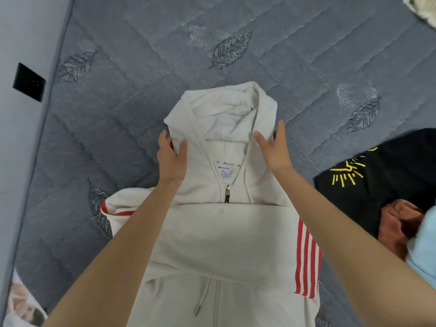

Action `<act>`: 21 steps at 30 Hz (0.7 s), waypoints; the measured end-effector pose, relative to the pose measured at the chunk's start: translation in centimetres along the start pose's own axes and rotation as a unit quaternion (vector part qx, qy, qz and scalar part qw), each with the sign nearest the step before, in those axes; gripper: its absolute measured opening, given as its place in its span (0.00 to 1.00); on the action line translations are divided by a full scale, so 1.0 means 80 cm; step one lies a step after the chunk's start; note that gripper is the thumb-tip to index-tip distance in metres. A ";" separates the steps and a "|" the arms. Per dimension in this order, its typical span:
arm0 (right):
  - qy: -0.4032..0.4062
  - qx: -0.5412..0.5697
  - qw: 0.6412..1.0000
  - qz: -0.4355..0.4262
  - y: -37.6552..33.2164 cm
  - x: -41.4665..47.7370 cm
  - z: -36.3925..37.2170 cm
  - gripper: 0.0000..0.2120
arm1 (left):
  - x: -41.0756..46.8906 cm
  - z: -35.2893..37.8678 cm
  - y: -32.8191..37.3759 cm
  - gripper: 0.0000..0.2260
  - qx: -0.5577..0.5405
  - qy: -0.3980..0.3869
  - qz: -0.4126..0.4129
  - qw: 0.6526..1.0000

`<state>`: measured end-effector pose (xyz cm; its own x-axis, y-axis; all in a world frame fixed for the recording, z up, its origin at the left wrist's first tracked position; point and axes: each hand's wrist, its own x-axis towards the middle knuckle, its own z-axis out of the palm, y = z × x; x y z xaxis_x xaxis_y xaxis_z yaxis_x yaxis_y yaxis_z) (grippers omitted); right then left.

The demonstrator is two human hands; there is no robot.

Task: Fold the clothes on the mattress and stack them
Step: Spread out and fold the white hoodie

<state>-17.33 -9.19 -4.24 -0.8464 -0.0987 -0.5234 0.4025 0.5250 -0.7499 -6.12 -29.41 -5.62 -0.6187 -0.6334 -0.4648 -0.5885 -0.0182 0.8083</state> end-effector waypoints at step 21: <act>-0.109 0.245 0.953 0.141 -0.046 0.035 -0.024 0.24 | 0.055 0.005 0.089 0.09 -0.264 -0.112 -0.144 0.947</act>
<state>-21.86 -9.73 -2.18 -0.6091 -0.2142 -0.7636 0.7629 0.1049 -0.6380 -13.21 -32.03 -2.07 -0.6015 -0.3638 -0.7113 -0.4444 -0.5875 0.6763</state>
